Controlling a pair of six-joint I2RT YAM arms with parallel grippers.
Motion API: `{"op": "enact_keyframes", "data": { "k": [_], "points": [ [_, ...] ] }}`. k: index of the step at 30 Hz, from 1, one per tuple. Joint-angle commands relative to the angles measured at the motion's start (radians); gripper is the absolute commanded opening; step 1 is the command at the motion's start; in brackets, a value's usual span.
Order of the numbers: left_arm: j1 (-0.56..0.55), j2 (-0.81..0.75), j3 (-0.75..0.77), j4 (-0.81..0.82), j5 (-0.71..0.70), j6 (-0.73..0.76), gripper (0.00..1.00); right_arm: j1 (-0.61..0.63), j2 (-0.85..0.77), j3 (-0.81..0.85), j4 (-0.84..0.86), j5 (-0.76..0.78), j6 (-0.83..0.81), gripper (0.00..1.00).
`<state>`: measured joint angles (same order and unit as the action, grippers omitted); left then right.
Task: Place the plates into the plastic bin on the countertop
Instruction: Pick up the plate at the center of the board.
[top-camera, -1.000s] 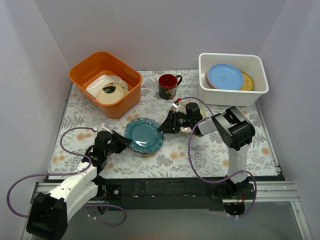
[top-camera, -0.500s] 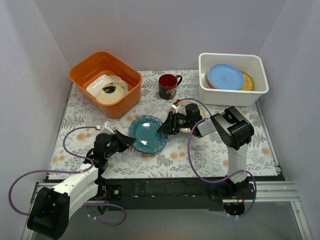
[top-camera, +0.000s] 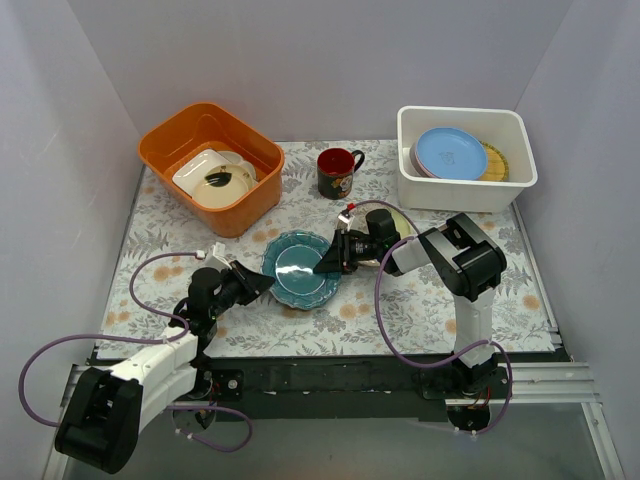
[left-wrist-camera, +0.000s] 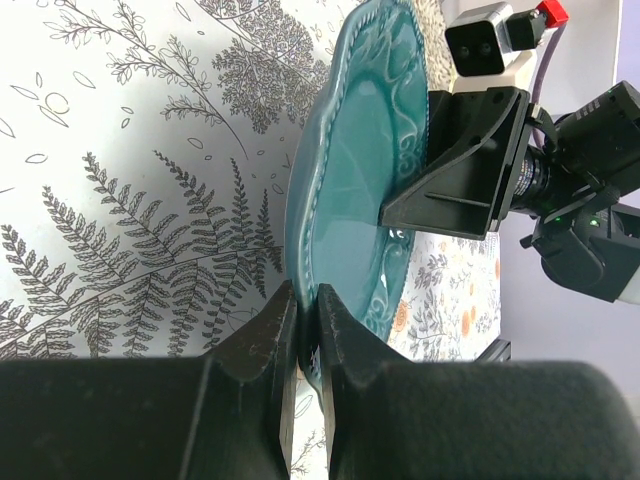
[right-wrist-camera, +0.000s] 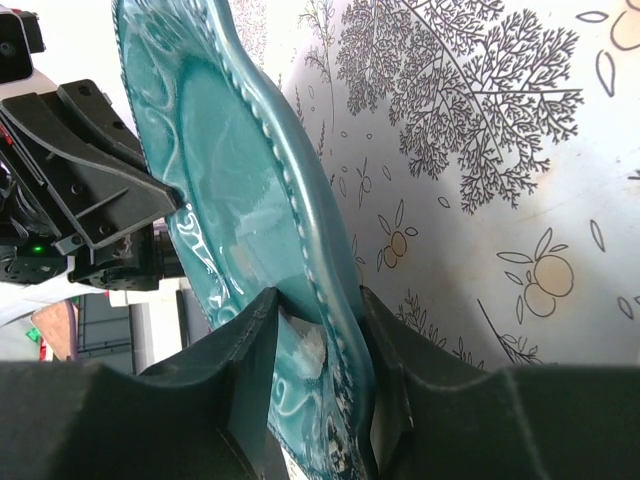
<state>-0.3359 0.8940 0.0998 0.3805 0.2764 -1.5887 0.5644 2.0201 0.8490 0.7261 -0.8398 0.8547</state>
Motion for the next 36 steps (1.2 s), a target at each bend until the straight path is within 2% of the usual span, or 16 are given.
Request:
{"op": "enact_keyframes", "data": {
  "k": [1,15,18,19,22,23,31,32,33,36],
  "points": [
    [-0.031,-0.017,0.034,0.063,0.098,0.012,0.0,0.066,-0.067,0.059,0.113,-0.145,0.035,0.01],
    [-0.031,-0.023,0.055,0.014,0.081,0.029,0.0,0.068,-0.112,0.058,0.09,-0.14,0.03,0.01],
    [-0.031,-0.027,0.072,-0.014,0.078,0.042,0.04,0.072,-0.136,0.064,0.053,-0.133,0.009,0.01],
    [-0.031,-0.029,0.086,-0.021,0.073,0.045,0.12,0.071,-0.142,0.065,0.032,-0.13,0.006,0.01],
    [-0.031,-0.027,0.109,-0.052,0.07,0.067,0.21,0.072,-0.175,0.084,-0.014,-0.119,-0.023,0.01],
    [-0.031,-0.027,0.121,-0.063,0.067,0.073,0.28,0.074,-0.19,0.09,-0.043,-0.117,-0.038,0.01],
    [-0.031,-0.01,0.181,-0.107,0.052,0.113,0.54,0.074,-0.242,0.113,-0.1,-0.111,-0.059,0.01],
    [-0.031,-0.006,0.184,-0.111,0.053,0.118,0.58,0.074,-0.251,0.114,-0.105,-0.11,-0.062,0.01],
    [-0.032,-0.007,0.192,-0.112,0.052,0.118,0.67,0.071,-0.256,0.114,-0.114,-0.111,-0.063,0.01],
    [-0.031,-0.004,0.202,-0.117,0.05,0.119,0.79,0.074,-0.274,0.117,-0.131,-0.107,-0.074,0.01]
  ]
}}
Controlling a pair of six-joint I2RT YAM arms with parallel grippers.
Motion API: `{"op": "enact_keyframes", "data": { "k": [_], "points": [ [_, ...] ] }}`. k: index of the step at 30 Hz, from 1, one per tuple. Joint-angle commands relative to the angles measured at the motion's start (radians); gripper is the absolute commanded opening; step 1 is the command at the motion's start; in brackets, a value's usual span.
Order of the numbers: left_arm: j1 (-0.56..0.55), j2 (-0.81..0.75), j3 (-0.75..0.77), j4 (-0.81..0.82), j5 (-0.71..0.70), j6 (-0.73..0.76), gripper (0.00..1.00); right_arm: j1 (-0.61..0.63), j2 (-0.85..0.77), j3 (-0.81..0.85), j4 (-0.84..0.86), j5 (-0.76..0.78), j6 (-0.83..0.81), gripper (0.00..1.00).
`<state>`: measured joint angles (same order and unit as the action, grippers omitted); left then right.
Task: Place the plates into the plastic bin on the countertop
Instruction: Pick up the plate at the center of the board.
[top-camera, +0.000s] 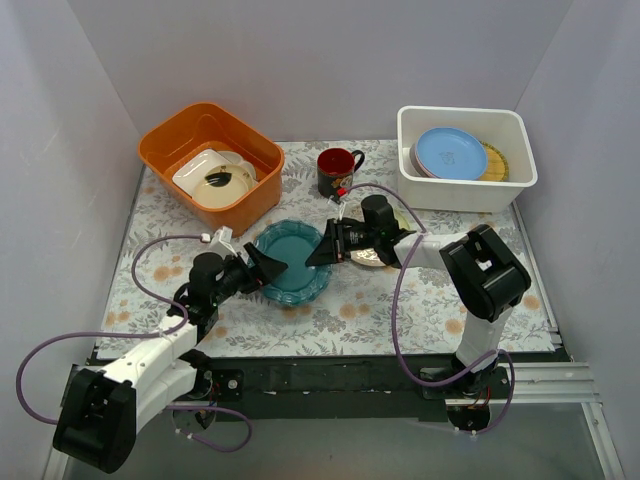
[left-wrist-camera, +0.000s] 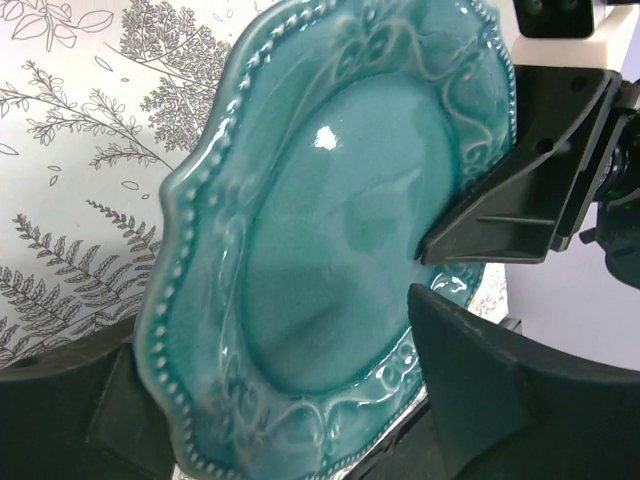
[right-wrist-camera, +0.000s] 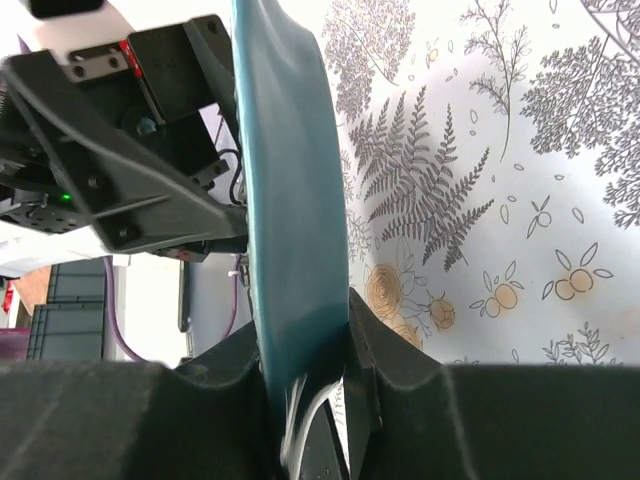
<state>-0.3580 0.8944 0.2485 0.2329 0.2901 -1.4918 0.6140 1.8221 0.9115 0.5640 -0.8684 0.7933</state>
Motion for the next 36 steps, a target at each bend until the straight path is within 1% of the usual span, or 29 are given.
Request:
{"op": "enact_keyframes", "data": {
  "k": [1,3,4,5,15,23,36],
  "points": [
    [-0.009,-0.003,0.055,0.028,0.034,0.022,0.85,0.023,-0.079,0.055,0.025,-0.08,-0.016,0.01],
    [-0.009,0.003,0.06,0.02,0.032,0.024,0.92,0.023,-0.089,0.058,0.024,-0.08,-0.014,0.01],
    [-0.009,0.003,0.064,0.016,0.027,0.024,0.97,0.023,-0.092,0.059,0.016,-0.08,-0.016,0.01],
    [-0.009,0.001,0.066,0.011,0.026,0.024,0.98,0.023,-0.093,0.061,0.013,-0.078,-0.02,0.01],
    [-0.009,-0.025,0.094,-0.04,0.006,0.047,0.98,0.015,-0.093,0.082,-0.023,-0.076,-0.042,0.01],
    [-0.009,-0.055,0.087,-0.069,-0.025,0.041,0.98,-0.003,-0.099,0.101,-0.062,-0.072,-0.065,0.01],
    [-0.009,-0.118,0.083,-0.075,-0.025,0.019,0.98,-0.1,-0.118,0.125,-0.179,-0.067,-0.15,0.01]
  ]
}}
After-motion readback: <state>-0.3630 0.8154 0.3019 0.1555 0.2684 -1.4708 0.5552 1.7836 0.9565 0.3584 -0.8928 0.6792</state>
